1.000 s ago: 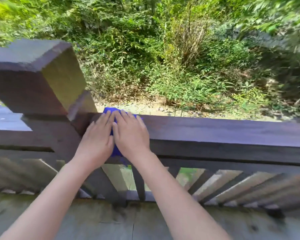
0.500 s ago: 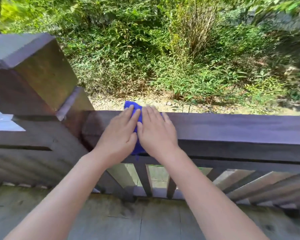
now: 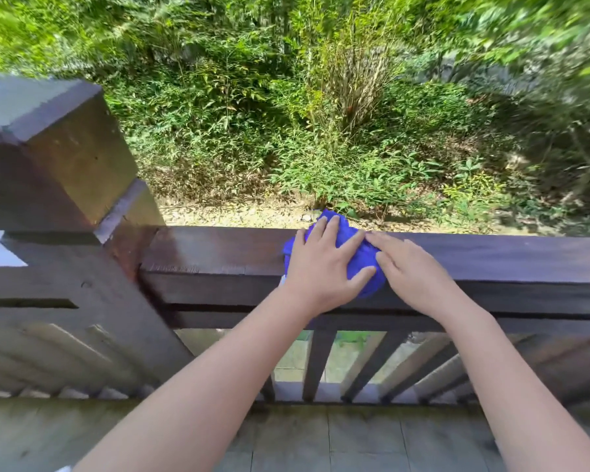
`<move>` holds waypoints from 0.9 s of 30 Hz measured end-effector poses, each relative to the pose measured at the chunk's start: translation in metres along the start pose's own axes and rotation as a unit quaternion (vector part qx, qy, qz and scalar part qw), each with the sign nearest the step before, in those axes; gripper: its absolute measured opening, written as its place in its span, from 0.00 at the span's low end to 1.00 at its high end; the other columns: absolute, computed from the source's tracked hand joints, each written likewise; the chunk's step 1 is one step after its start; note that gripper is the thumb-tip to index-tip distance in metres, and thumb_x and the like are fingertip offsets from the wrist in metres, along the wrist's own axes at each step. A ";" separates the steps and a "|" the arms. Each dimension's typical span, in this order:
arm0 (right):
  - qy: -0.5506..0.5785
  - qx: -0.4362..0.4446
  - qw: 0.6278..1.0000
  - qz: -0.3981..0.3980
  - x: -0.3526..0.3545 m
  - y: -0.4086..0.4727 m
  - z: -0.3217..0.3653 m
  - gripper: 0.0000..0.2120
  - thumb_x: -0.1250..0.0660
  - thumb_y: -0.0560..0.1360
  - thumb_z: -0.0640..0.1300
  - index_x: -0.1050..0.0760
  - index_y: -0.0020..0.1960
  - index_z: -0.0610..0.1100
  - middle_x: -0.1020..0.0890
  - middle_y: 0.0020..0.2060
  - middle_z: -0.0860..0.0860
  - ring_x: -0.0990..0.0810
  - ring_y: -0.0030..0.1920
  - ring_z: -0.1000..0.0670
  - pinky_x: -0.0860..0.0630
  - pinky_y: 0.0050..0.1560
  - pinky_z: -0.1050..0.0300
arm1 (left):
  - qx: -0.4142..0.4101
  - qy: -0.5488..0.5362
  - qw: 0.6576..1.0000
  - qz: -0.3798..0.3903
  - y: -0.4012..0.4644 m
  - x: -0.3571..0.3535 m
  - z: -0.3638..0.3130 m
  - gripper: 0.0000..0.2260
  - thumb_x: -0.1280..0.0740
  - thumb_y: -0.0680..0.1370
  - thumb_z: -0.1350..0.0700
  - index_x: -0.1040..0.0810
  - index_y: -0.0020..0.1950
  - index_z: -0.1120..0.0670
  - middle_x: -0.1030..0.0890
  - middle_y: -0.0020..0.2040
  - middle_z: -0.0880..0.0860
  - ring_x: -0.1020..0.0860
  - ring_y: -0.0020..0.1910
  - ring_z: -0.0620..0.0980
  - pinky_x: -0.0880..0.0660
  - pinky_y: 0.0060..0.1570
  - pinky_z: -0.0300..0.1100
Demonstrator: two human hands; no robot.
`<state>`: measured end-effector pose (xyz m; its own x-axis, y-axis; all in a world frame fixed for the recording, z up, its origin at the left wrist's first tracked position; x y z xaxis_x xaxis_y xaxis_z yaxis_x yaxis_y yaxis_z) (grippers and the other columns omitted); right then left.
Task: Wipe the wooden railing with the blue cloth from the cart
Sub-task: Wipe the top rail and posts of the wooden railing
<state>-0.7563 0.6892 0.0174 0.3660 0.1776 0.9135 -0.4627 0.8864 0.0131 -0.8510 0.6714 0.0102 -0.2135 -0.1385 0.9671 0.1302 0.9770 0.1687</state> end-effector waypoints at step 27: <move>-0.116 0.047 0.992 -0.019 -0.044 0.008 0.076 0.30 0.45 0.76 0.58 0.43 0.72 0.43 0.40 0.74 0.44 0.46 0.75 0.45 0.45 0.73 0.47 | 0.032 0.053 0.997 -0.047 -0.080 0.048 0.103 0.26 0.38 0.70 0.45 0.29 0.67 0.52 0.29 0.68 0.61 0.29 0.66 0.60 0.29 0.60 0.53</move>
<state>-0.8375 0.6561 0.0083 0.1937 0.0323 0.9805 -0.5294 0.8449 0.0767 -0.9714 0.6032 0.0234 -0.1175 -0.2433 0.9628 0.0521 0.9667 0.2506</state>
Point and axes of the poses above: each hand's wrist, its own y-axis towards the middle knuckle, its own x-axis out of the back of the hand, z = x × y, the point moved 10 cm from there along y, towards the middle knuckle
